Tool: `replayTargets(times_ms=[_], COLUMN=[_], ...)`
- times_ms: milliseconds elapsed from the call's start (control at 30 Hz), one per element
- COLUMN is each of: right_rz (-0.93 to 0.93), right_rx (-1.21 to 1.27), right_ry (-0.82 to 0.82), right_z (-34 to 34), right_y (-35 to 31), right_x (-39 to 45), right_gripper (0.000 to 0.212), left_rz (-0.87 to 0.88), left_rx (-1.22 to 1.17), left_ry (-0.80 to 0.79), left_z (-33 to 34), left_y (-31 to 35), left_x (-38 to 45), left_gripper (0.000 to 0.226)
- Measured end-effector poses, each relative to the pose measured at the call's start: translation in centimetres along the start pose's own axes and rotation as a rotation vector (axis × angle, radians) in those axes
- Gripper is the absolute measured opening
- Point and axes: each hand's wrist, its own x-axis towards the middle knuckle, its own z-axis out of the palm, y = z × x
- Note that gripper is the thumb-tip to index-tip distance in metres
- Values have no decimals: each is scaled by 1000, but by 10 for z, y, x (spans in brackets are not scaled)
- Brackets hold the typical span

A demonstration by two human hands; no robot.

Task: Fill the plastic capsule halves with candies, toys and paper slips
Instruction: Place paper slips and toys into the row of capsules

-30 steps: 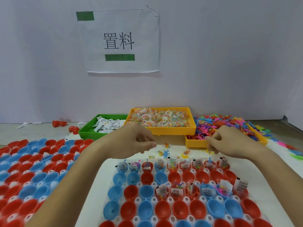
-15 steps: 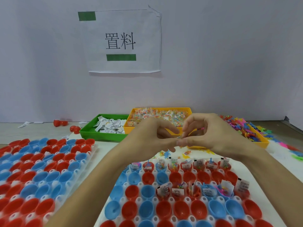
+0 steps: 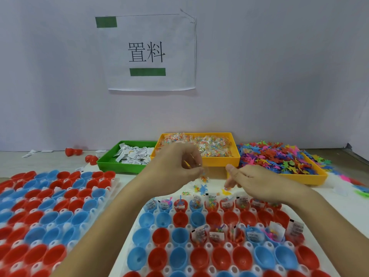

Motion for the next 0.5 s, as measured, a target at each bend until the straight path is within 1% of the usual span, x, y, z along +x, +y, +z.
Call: replayTargets(times_ms=[67,233,400,500], right_rz=[28,88,74,56], right_rx=[-21,-65,-125,-156], right_ry=[-54,-114,-117,-100], right_z=[4,9,13,13], right_y=[-1,-1,1,2], right_x=[0,2,6,6], right_gripper=[84,91,109,111], left_rz=[9,14,11,12], left_rx=[0,8,22,45], left_ry=[-8,-4,-4,-22], left_z=[-1,-3,-3,-5], left_y=[1,2,2,2], left_x=[0,-1,-2,-2], left_gripper=[14,12,12,9])
